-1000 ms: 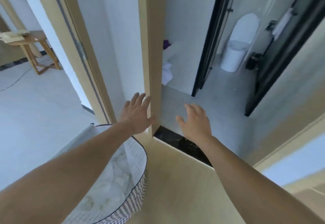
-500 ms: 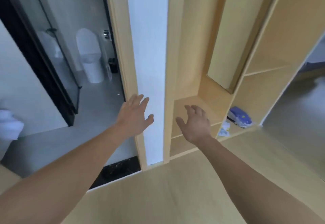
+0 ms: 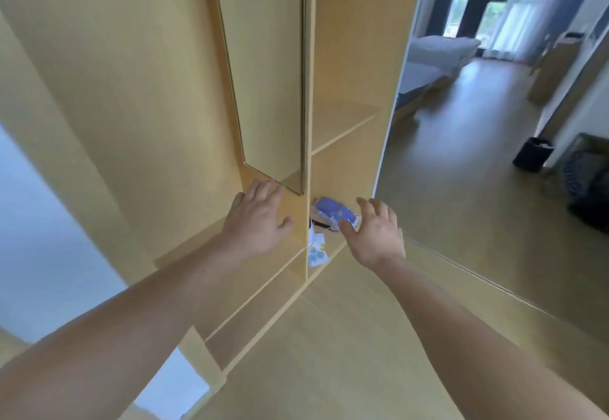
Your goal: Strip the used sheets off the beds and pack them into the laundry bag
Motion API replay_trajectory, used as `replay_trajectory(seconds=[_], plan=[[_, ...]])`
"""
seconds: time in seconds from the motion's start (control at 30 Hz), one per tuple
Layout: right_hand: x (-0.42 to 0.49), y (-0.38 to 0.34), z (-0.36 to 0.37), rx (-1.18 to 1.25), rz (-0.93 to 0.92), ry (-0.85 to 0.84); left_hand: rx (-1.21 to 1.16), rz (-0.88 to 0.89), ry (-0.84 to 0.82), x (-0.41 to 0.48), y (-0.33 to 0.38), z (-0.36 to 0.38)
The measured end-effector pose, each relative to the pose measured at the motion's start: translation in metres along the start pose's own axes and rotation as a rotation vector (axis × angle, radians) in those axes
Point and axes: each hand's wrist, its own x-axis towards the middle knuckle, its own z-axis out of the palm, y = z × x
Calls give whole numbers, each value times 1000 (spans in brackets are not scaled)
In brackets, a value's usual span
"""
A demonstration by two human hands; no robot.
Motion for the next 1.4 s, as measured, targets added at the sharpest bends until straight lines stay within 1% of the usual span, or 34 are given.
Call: replay_trajectory(seconds=[0.1, 0.2, 0.33, 0.43, 0.6, 0.77, 1.07, 1.3, 1.4], plan=[[50, 21, -16, -33, 85, 75, -14, 135, -17, 76, 26, 7], [95, 51, -34, -51, 178, 131, -44, 232, -19, 149, 63, 14], [148, 108, -58, -60, 288, 201, -59, 369, -51, 232, 126, 35], [194, 156, -75, -62, 347, 231, -75, 436, -54, 292, 175, 53], [279, 232, -113, -58, 388, 245, -94, 463, -68, 389, 255, 75], [359, 290, -155, -89, 381, 248, -102, 460, -52, 478, 317, 84], [535, 375, -189, -124, 381, 223, -134, 492, -70, 662, 400, 124], [681, 438, -219, -165, 450, 254, -142, 577, -61, 826, 465, 154], [733, 467, -229, -149, 493, 252, -138, 611, -97, 888, 493, 167]])
